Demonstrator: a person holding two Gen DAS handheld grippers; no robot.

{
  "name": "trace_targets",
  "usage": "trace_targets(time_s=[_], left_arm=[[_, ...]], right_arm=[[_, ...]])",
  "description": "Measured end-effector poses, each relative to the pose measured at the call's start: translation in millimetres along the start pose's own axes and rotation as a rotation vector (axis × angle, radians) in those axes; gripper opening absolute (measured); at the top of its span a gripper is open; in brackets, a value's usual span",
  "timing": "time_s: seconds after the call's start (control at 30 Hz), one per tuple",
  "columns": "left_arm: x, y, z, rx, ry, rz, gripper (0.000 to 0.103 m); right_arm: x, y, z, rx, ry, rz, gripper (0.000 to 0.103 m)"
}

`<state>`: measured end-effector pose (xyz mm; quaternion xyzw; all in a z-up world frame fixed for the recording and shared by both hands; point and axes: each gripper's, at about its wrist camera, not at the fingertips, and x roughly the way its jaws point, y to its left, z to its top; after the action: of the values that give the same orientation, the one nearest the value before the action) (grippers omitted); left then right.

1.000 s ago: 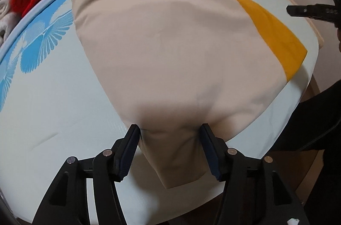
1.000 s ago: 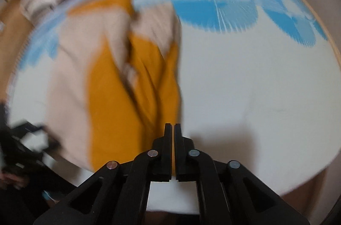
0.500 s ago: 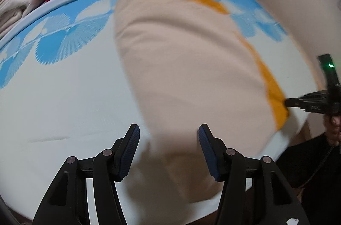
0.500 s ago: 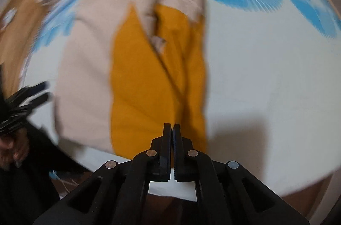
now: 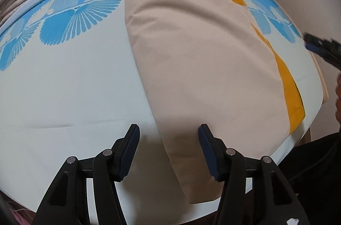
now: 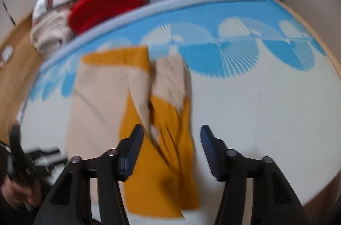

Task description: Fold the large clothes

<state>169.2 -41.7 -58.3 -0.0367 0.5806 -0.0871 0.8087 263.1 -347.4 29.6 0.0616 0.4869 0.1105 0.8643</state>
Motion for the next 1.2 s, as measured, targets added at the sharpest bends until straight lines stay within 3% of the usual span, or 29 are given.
trace_targets(time_s=[0.2, 0.43, 0.5, 0.53, 0.67, 0.73, 0.8, 0.9, 1.0, 1.07, 1.13, 1.2], left_arm=[[0.3, 5.7, 1.8, -0.026, 0.006, 0.012, 0.053], [1.9, 2.6, 3.0, -0.008, 0.011, 0.018, 0.053], [2.5, 4.2, 3.8, -0.01, 0.012, 0.015, 0.053], [2.6, 5.2, 4.0, -0.013, 0.013, 0.014, 0.053], [2.0, 6.1, 4.8, -0.019, 0.01, -0.01, 0.055], [0.0, 1.1, 4.1, -0.004, 0.001, -0.043, 0.057], [0.5, -5.0, 1.5, 0.031, 0.001, -0.023, 0.056], [3.7, -3.6, -1.8, 0.028, 0.02, -0.018, 0.054], [3.9, 4.5, -1.6, -0.012, 0.029, -0.035, 0.053], [2.4, 10.8, 1.3, -0.05, 0.026, -0.068, 0.053], [1.2, 12.9, 3.1, -0.074, 0.021, -0.093, 0.054], [1.2, 15.3, 5.4, -0.095, 0.019, -0.112, 0.054]], right_arm=[[65.7, 16.2, 42.7, 0.005, 0.044, 0.032, 0.057], [147.2, -1.7, 66.6, 0.168, 0.161, 0.115, 0.056], [158.1, -1.7, 68.5, 0.194, 0.175, 0.17, 0.029], [161.6, -0.4, 69.6, 0.198, 0.183, 0.194, 0.008], [149.8, -15.3, 78.5, 0.288, 0.084, 0.225, 0.001], [149.1, -31.0, 75.9, 0.337, 0.079, 0.092, 0.001], [159.5, -40.6, 68.3, 0.365, 0.128, 0.038, 0.002], [167.1, -37.3, 61.5, 0.323, 0.166, -0.024, 0.005], [156.5, -28.0, 62.0, 0.27, 0.16, -0.053, 0.02], [142.2, -26.8, 58.7, 0.27, 0.151, -0.012, 0.04], [130.4, -30.1, 55.4, 0.253, 0.15, 0.053, 0.052], [128.2, -27.5, 43.9, 0.175, 0.209, 0.074, 0.059]])
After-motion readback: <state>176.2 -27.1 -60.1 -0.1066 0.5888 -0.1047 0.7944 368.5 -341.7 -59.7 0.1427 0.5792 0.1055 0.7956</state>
